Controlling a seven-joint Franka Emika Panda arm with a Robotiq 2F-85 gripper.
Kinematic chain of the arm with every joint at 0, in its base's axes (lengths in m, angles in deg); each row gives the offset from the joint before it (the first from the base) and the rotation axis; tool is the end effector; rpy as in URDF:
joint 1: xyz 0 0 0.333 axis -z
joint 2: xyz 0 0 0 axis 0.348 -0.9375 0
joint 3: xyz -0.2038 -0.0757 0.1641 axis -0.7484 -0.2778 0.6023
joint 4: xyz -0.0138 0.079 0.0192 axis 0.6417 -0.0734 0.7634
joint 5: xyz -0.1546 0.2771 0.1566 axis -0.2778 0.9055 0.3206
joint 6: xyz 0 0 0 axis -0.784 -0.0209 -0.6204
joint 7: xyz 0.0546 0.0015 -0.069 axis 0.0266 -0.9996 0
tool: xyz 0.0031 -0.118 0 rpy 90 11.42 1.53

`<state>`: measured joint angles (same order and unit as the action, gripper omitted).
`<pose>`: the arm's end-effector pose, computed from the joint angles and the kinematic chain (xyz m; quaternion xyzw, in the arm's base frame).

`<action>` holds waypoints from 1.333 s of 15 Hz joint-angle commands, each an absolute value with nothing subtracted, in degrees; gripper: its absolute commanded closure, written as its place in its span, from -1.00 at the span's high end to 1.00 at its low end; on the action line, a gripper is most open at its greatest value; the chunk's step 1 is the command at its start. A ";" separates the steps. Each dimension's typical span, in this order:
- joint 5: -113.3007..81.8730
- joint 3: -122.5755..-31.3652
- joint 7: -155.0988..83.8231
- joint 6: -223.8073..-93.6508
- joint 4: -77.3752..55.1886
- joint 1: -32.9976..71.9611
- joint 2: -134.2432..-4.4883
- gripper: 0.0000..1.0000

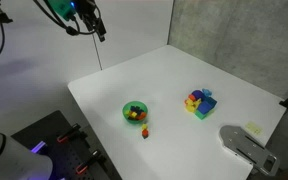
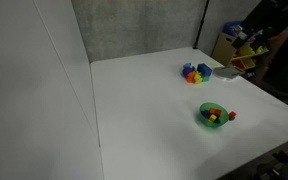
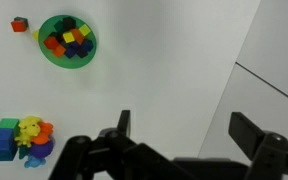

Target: Remove one yellow block from the green bowl and put it on the table

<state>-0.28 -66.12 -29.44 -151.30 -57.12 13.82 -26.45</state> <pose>0.4049 0.1079 0.4692 -0.9884 0.0338 -0.1145 0.0935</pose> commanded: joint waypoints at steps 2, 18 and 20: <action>-0.30 -66.09 -29.44 -151.10 -56.99 13.88 -26.44 1.00; -11.74 -66.72 -24.40 -140.08 -49.95 19.63 -36.47 1.00; -11.54 -67.86 -25.88 -140.69 -50.47 20.14 -37.98 1.00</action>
